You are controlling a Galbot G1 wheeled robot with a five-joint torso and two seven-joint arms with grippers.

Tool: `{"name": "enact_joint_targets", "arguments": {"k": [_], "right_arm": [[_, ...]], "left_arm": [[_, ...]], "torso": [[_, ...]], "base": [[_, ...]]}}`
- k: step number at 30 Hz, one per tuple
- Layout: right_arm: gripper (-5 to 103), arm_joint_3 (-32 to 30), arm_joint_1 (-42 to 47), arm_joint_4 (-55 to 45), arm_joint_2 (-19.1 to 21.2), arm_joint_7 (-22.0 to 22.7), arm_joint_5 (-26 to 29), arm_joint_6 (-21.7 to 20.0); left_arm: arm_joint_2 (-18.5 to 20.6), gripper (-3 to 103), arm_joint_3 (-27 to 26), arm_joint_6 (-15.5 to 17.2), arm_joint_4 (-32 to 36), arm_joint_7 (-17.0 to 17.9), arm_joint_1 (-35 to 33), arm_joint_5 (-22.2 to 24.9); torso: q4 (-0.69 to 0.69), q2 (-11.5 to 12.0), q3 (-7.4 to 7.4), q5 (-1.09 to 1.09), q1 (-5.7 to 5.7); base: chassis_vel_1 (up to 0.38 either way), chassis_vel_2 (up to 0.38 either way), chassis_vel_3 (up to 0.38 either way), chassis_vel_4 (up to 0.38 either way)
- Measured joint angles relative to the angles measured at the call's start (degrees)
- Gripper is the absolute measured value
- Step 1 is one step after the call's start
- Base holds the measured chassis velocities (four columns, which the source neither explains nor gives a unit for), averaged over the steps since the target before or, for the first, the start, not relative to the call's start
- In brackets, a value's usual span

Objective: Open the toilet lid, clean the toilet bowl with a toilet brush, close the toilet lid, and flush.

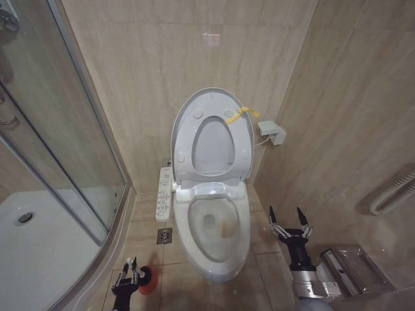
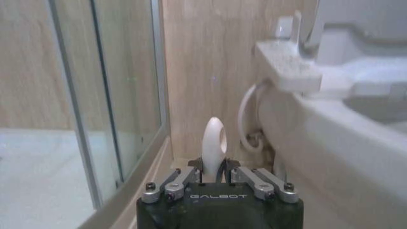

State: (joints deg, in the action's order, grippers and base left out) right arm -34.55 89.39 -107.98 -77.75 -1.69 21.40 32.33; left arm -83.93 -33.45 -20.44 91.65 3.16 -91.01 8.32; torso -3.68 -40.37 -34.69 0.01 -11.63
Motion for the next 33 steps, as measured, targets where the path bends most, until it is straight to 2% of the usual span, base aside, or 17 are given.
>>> {"name": "enact_joint_targets", "arguments": {"k": [3,6,7,9,10,14,15,17,23,33], "right_arm": [[100,0.0,0.1,0.0,0.0,-0.1,0.0,0.1],[100,-0.1,0.2,-0.1,-0.1,-0.2,0.0,0.1],[100,-0.1,0.2,-0.1,-0.1,-0.2,0.0,0.1],[100,-0.1,0.2,-0.2,0.1,-0.2,0.0,0.1],[100,-0.1,0.2,-0.2,0.1,-0.2,0.0,0.1],[100,-0.1,0.0,-0.3,0.5,-0.3,0.0,0.1],[100,-0.1,0.0,-0.3,0.5,-0.3,0.0,0.1],[100,0.0,0.0,-0.3,0.6,-0.3,0.0,0.1],[100,0.1,0.0,-0.3,0.7,-0.6,0.0,0.1],[100,-0.1,0.8,-0.8,0.5,-0.9,0.0,0.1]], "left_arm": [[0.1,22,0.2,-0.3,3.4,0.7,-2.0,0.6],[0.4,22,0.6,-0.2,10.4,2.4,-4.9,2.3],[0.4,22,0.6,-0.2,10.4,2.4,-4.9,2.3],[0.5,22,1.0,1.6,17.7,5.1,-6.7,4.3],[0.5,22,1.0,1.6,17.7,5.1,-6.7,4.3],[0.4,22,1.1,5.1,27.3,8.7,-8.0,5.4],[0.4,22,1.1,5.1,27.3,8.7,-8.0,5.4],[0.2,22,0.9,6.5,32.1,9.8,-8.6,5.6],[0.2,22,0.3,7.0,41.2,9.9,-9.2,5.3],[0.5,22,1.1,7.0,49.7,8.2,-10.5,4.5]], "torso": [[0.02,0.0,0.00,0.00,0.01],[0.00,0.0,0.00,0.00,0.01],[0.00,0.0,0.00,0.00,0.01],[0.00,0.0,0.00,0.00,0.01],[0.00,0.0,0.00,0.00,0.01],[0.00,0.0,0.00,0.00,0.01],[0.00,0.0,0.00,0.00,0.01],[0.00,0.0,0.00,-0.01,0.01],[0.01,0.0,0.00,-0.01,0.00],[0.00,0.0,0.00,-0.01,-0.01]], "base": [[0.000,0.000,0.000,0.000],[0.000,0.000,0.000,0.000],[0.000,0.000,0.000,0.000],[0.000,0.000,0.000,0.000],[0.000,0.000,0.000,0.000],[0.000,0.000,0.000,0.000],[0.000,0.000,0.000,0.000],[0.000,0.000,0.000,0.000],[0.000,0.000,0.000,0.000],[0.000,0.000,0.000,0.000]]}}
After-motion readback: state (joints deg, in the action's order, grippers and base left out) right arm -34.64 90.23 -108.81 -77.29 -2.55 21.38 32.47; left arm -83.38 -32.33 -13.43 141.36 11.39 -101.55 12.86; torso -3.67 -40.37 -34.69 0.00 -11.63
